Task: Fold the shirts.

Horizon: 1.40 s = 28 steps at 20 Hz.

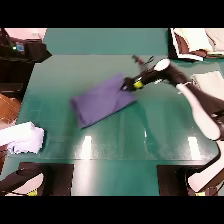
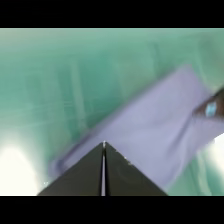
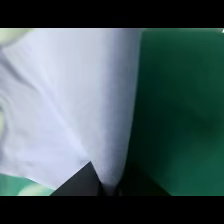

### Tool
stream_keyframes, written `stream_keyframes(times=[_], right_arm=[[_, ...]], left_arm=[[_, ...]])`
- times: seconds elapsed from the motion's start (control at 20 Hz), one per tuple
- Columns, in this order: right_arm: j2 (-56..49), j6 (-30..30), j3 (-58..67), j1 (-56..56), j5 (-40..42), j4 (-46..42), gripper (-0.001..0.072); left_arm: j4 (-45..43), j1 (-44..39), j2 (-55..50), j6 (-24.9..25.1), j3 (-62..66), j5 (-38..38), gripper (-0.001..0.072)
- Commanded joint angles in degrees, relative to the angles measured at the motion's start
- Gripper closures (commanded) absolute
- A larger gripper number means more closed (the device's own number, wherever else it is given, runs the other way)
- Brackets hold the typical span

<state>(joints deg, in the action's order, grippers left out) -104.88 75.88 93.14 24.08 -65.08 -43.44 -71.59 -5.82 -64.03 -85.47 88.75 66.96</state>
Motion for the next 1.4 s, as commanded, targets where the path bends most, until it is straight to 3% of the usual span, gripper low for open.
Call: stream_keyframes(times=[0.0,0.3,0.55,0.95,1.2,1.35], right_arm=[[6.86,1.29,0.70,-11.30,-1.88,-5.79,0.0692],[15.85,1.27,0.70,-36.00,-1.79,-7.58,0.0693],[17.00,1.27,0.72,-49.48,-0.15,-6.19,0.0692],[16.79,0.79,2.32,-53.02,10.93,2.93,0.0693],[16.61,-2.08,12.00,-52.33,10.14,2.86,0.0692],[16.65,-2.05,17.46,-53.62,4.79,2.82,0.0693]], left_arm=[[0.07,-4.24,-0.02,-0.09,0.00,-1.22,0.0677],[2.16,-6.80,-0.02,-0.24,0.00,-4.48,0.0677],[3.50,-6.82,-0.02,-0.28,0.00,-4.81,0.0677],[3.50,-6.82,-0.02,-2.84,0.00,-4.72,0.0677],[3.50,-6.82,-0.02,-2.82,0.00,-3.91,0.0677],[3.48,-6.82,-0.02,-2.75,0.00,-3.89,0.0677]])
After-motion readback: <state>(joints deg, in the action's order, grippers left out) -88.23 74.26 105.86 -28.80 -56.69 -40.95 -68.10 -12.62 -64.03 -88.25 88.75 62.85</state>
